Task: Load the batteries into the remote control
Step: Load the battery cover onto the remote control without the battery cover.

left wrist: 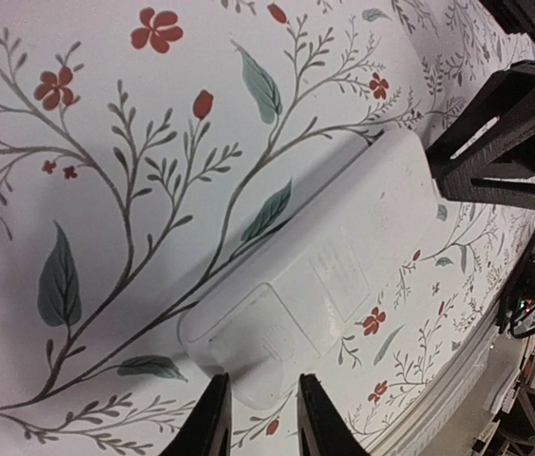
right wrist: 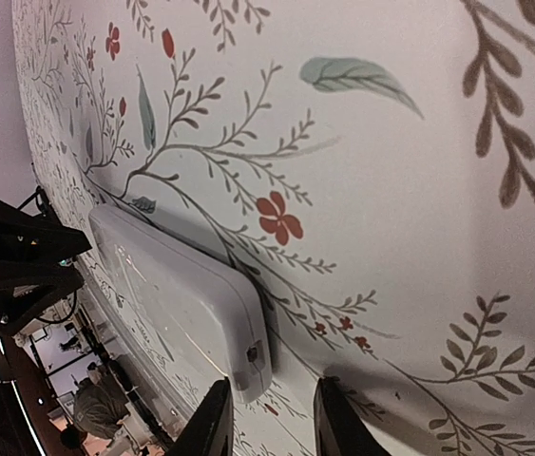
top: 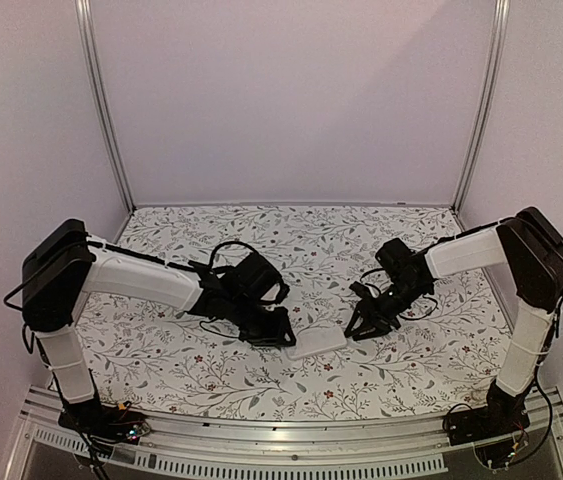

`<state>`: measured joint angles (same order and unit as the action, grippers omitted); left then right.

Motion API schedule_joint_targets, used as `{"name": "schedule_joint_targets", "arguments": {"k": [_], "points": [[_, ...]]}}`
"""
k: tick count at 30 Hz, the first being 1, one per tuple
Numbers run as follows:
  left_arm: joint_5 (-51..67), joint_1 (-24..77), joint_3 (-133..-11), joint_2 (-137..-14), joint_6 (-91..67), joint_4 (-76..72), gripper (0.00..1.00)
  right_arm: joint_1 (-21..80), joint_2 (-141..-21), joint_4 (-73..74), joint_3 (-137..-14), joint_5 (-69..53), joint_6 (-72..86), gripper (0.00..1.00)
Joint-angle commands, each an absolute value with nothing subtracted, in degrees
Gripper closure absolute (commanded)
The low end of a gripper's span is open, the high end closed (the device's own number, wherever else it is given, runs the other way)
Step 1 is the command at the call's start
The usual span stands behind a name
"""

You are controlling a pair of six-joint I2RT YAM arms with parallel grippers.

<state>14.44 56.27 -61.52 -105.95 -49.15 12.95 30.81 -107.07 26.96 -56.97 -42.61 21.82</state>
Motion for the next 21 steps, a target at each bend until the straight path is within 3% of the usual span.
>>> {"name": "schedule_joint_targets", "arguments": {"k": [1,8,15,21], "points": [[13.9,57.2,-63.8,-108.4,-47.9,15.0,0.76,31.4,-108.5,26.3,-58.4,-42.7,22.1,0.71],[12.7,57.3,-63.8,-107.4,-47.5,16.0,0.76,31.8,-109.3,26.2,-58.6,-43.1,22.3,0.74],[0.6,57.5,-60.8,-99.9,-47.4,23.5,0.73,32.0,-109.3,26.1,-58.4,-43.2,22.4,0.74],[-6.5,58.7,-61.9,-103.0,-47.9,29.1,0.85,32.5,-109.3,26.0,-58.5,-43.5,22.4,0.74]]}}
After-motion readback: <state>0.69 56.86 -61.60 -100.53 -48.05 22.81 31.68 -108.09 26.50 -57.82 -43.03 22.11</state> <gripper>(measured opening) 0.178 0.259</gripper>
